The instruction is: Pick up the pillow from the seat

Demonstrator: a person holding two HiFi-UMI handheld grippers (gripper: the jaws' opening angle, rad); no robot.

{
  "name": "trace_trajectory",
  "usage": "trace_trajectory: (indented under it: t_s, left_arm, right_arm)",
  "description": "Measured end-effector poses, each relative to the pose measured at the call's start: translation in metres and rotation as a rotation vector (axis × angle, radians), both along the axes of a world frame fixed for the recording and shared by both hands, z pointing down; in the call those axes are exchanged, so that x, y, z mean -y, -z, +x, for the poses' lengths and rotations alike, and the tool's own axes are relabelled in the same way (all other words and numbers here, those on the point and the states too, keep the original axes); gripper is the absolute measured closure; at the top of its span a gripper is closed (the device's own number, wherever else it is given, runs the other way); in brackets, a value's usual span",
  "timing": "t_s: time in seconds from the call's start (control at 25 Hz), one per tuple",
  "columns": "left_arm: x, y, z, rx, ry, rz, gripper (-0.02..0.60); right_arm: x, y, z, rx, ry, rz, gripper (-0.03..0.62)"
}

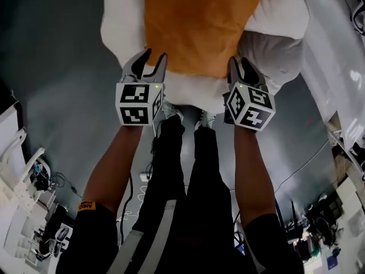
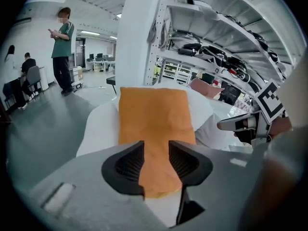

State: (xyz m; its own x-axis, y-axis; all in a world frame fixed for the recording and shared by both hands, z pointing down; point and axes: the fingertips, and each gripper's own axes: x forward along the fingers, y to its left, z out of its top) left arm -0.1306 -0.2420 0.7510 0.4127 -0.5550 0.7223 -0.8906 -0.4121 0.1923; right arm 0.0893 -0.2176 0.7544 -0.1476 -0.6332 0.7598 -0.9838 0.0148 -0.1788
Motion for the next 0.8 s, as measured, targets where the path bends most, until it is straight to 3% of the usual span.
trace_trajectory:
  t_s: [0.4, 0.8]
  left_arm:
    - [0.029, -0.075, 0.002, 0.014, 0.025, -0.070, 0.368]
    - [0.046, -0.127, -0.004, 0.048, 0.012, -0.119, 0.325]
  right_arm:
    - [0.013, -0.061, 0.016, 0.011, -0.021, -0.028, 0.414]
    - [0.028, -0.109, 0.012, 0.014, 0.018, -0.079, 0.382]
